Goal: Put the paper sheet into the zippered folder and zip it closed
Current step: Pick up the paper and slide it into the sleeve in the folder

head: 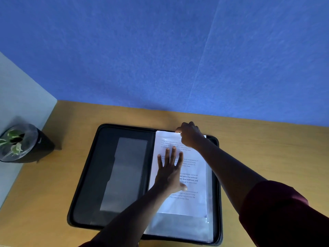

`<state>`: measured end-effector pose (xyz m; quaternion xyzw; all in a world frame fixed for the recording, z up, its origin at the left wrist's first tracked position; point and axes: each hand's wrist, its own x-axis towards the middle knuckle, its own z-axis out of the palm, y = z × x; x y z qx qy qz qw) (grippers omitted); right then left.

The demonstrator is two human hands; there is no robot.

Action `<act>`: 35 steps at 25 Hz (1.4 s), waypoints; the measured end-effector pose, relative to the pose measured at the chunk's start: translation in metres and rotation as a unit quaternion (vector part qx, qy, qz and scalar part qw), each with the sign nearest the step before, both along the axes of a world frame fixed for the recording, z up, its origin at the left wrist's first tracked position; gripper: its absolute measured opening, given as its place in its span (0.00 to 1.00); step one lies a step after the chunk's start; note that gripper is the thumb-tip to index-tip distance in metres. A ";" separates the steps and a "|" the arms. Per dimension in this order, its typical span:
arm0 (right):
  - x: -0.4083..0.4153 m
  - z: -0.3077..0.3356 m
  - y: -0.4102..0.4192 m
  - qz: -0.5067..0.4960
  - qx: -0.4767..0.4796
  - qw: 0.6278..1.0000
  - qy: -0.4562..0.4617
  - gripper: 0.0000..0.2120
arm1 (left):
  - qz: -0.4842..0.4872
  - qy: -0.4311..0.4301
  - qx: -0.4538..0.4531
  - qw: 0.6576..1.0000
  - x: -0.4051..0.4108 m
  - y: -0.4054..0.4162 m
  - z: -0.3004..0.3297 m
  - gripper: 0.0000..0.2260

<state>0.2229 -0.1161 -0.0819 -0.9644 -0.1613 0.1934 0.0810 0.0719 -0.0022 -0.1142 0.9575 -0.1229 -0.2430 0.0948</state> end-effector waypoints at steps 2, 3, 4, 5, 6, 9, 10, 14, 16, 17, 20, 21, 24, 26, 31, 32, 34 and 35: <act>-0.008 0.002 0.000 0.001 -0.001 1.000 -0.011 0.25 | 0.002 0.000 -0.003 1.000 0.000 -0.001 0.001 0.61; -0.011 0.002 0.000 0.002 0.000 1.000 -0.021 0.26 | 0.002 0.001 -0.005 1.000 0.000 -0.001 0.002 0.60; -0.014 0.003 0.000 0.000 0.006 1.000 -0.029 0.26 | 0.003 0.002 -0.006 1.000 0.000 -0.001 0.002 0.60; -0.016 0.004 0.000 -0.007 0.015 0.999 -0.033 0.27 | 0.004 0.003 -0.006 1.000 0.001 -0.001 0.003 0.60; -0.018 0.005 0.000 -0.015 0.025 0.999 -0.036 0.27 | 0.004 0.004 -0.006 1.000 0.001 -0.001 0.003 0.60; -0.020 0.007 0.002 -0.019 0.032 0.999 -0.037 0.25 | 0.004 0.006 -0.006 1.000 0.000 -0.001 0.004 0.60; -0.022 0.008 0.002 -0.019 0.030 0.999 -0.035 0.24 | 0.004 0.008 -0.007 1.000 0.000 -0.001 0.003 0.60; -0.024 0.010 0.002 -0.031 0.031 0.999 0.001 0.24 | 0.003 0.014 -0.006 1.000 0.001 -0.002 0.003 0.61; -0.026 0.010 0.003 -0.037 0.025 0.999 0.022 0.24 | 0.003 0.015 -0.005 1.000 0.001 -0.002 0.002 0.61; -0.028 0.010 0.004 -0.038 0.021 0.999 0.029 0.24 | 0.001 0.017 -0.003 1.000 0.001 -0.002 0.002 0.61; -0.034 0.007 0.005 -0.035 0.015 0.999 0.035 0.21 | -0.005 0.014 0.004 1.000 0.002 -0.001 0.001 0.60; -0.035 0.006 0.004 -0.034 0.018 0.999 0.034 0.19 | -0.006 0.013 0.005 1.000 0.002 -0.001 0.001 0.60; -0.033 0.002 -0.003 -0.037 0.020 0.999 0.018 0.12 | -0.003 0.013 0.000 1.000 0.001 -0.001 0.001 0.60; -0.034 -0.002 -0.015 -0.040 0.006 0.999 0.004 0.12 | -0.001 0.013 -0.003 1.000 0.001 0.000 0.002 0.61; -0.038 -0.009 -0.064 -0.085 -0.026 0.996 -0.004 0.14 | 0.000 0.015 -0.008 1.000 0.001 0.001 0.001 0.61; -0.038 -0.009 -0.073 -0.091 -0.022 0.996 -0.007 0.14 | 0.000 0.015 -0.010 1.000 0.001 0.001 0.000 0.61; -0.037 -0.004 -0.084 -0.112 0.010 0.994 0.002 0.11 | 0.000 0.013 -0.013 1.000 0.001 0.002 -0.001 0.61; -0.036 -0.001 -0.087 -0.124 0.031 0.992 0.010 0.09 | 0.000 0.014 -0.015 1.000 0.001 0.002 -0.002 0.61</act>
